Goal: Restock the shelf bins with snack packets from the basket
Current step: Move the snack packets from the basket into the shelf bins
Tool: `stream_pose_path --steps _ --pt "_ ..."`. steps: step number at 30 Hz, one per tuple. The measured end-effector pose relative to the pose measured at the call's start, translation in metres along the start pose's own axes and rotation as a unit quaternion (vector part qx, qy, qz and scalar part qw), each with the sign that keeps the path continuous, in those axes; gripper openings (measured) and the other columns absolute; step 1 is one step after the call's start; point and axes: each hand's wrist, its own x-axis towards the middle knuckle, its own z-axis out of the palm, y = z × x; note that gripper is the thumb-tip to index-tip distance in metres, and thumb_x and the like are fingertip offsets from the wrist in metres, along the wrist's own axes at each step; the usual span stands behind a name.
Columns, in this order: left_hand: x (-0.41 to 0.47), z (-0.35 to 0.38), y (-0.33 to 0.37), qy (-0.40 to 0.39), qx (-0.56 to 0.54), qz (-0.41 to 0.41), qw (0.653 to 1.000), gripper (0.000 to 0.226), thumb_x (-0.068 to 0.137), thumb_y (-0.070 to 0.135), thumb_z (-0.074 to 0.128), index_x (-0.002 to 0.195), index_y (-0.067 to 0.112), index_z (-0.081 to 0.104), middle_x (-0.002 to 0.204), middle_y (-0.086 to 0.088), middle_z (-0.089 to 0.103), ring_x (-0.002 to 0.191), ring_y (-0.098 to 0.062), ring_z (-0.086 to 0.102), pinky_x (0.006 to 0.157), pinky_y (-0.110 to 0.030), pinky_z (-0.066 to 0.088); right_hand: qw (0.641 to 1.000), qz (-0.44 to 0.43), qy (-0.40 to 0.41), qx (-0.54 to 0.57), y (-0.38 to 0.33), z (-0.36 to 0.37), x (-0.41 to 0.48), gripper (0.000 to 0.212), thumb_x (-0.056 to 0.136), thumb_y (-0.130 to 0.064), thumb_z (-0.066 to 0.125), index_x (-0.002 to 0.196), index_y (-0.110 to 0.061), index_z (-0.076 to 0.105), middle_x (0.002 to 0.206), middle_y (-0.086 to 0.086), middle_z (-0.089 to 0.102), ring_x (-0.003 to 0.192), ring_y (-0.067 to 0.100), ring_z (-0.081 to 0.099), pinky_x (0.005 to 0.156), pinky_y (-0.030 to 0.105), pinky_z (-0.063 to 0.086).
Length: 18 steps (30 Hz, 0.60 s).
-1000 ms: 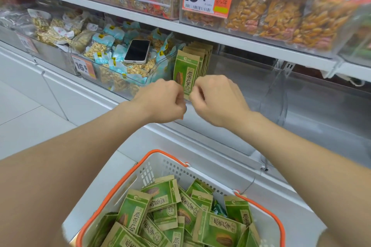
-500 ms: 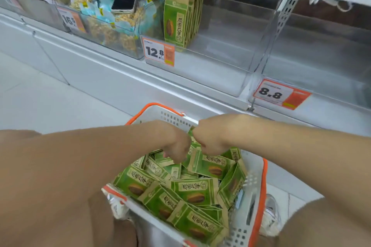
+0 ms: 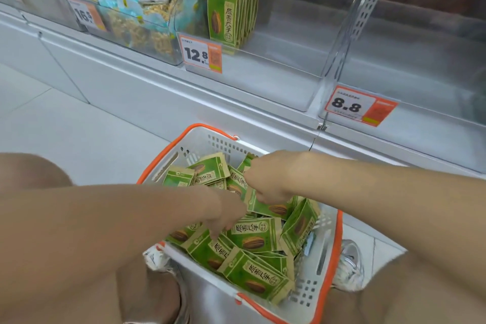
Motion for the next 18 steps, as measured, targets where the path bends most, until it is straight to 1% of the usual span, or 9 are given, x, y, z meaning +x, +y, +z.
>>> stream_pose_path --steps 2,3,6,8,12,14,16,17,18 --pt "-0.001 0.0 -0.002 -0.042 0.027 0.002 0.999 0.043 0.086 0.034 0.083 0.121 0.01 0.072 0.116 -0.005 0.073 0.105 -0.025 0.068 0.091 -0.035 0.055 1.0 0.004 0.008 0.016 0.003 -0.001 0.0 0.014 0.101 -0.017 0.048 0.091 -0.013 0.057 0.08 0.002 0.053 0.064 0.018 0.053 0.051 0.03 0.042" --pt "0.0 0.003 -0.003 -0.067 0.03 -0.007 0.997 0.045 0.085 0.038 0.084 0.119 0.01 0.073 0.112 -0.004 0.075 0.101 -0.024 0.069 0.092 -0.037 0.057 1.0 0.008 0.007 0.015 0.004 -0.002 -0.001 0.017 0.101 -0.017 0.048 0.086 -0.014 0.054 0.079 0.002 0.052 0.063 0.018 0.052 0.05 0.03 0.041" --pt "-0.002 0.007 -0.002 -0.077 0.069 -0.005 0.995 0.046 0.091 0.041 0.079 0.122 0.009 0.073 0.116 -0.004 0.074 0.101 -0.023 0.065 0.089 -0.031 0.051 1.0 0.014 0.008 0.015 0.008 -0.006 -0.002 0.026 0.102 -0.018 0.047 0.076 -0.016 0.045 0.078 0.002 0.05 0.061 0.018 0.051 0.05 0.03 0.042" --pt "-0.003 0.003 0.002 -0.058 0.059 -0.005 0.997 0.037 0.097 0.033 0.072 0.124 0.007 0.072 0.119 -0.005 0.071 0.105 -0.025 0.063 0.085 -0.032 0.048 1.0 0.013 0.008 0.013 0.009 -0.005 0.0 0.027 0.102 -0.017 0.046 0.074 -0.016 0.045 0.078 0.003 0.049 0.061 0.018 0.05 0.05 0.03 0.042" --pt "-0.012 -0.029 -0.003 -0.018 -0.019 -0.011 1.0 0.026 0.101 0.027 0.067 0.121 0.012 0.074 0.123 -0.001 0.07 0.112 -0.023 0.063 0.1 -0.037 0.053 0.999 -0.002 0.008 0.04 0.012 -0.009 0.003 0.032 0.102 -0.015 0.044 0.07 -0.015 0.047 0.073 0.003 0.051 0.06 0.018 0.048 0.051 0.03 0.041" --pt "-0.021 -0.05 -0.011 0.013 -0.074 -0.02 0.997 0.021 0.1 0.026 0.068 0.117 0.017 0.074 0.122 0.002 0.069 0.113 -0.021 0.063 0.101 -0.038 0.053 0.998 -0.007 0.004 0.065 0.016 -0.009 0.007 0.03 0.101 -0.015 0.045 0.071 -0.015 0.053 0.073 0.004 0.055 0.064 0.022 0.053 0.057 0.034 0.048" --pt "-0.034 -0.073 -0.021 0.064 -0.117 -0.019 0.991 0.021 0.098 0.025 0.071 0.118 0.019 0.073 0.107 0.009 0.068 0.106 -0.018 0.063 0.094 -0.033 0.051 0.994 -0.005 -0.003 0.11 0.025 -0.009 0.008 0.026 0.101 -0.022 0.05 0.078 -0.015 0.059 0.079 0.005 0.062 0.074 0.027 0.06 0.071 0.038 0.055" --pt "-0.041 -0.086 -0.026 0.098 -0.132 -0.018 0.986 0.02 0.097 0.024 0.072 0.116 0.019 0.073 0.096 0.012 0.065 0.1 -0.017 0.063 0.088 -0.029 0.048 0.991 -0.004 0.0 0.136 0.029 -0.01 0.008 0.023 0.102 -0.03 0.054 0.087 -0.015 0.063 0.086 0.006 0.066 0.082 0.028 0.063 0.076 0.037 0.055" --pt "-0.05 -0.099 -0.032 0.129 -0.139 -0.02 0.982 0.019 0.095 0.023 0.074 0.115 0.019 0.074 0.089 0.014 0.063 0.095 -0.016 0.062 0.082 -0.026 0.045 0.986 0.0 0.008 0.165 0.034 -0.011 0.008 0.028 0.102 -0.039 0.057 0.097 -0.013 0.066 0.094 0.008 0.069 0.088 0.03 0.065 0.079 0.037 0.054"
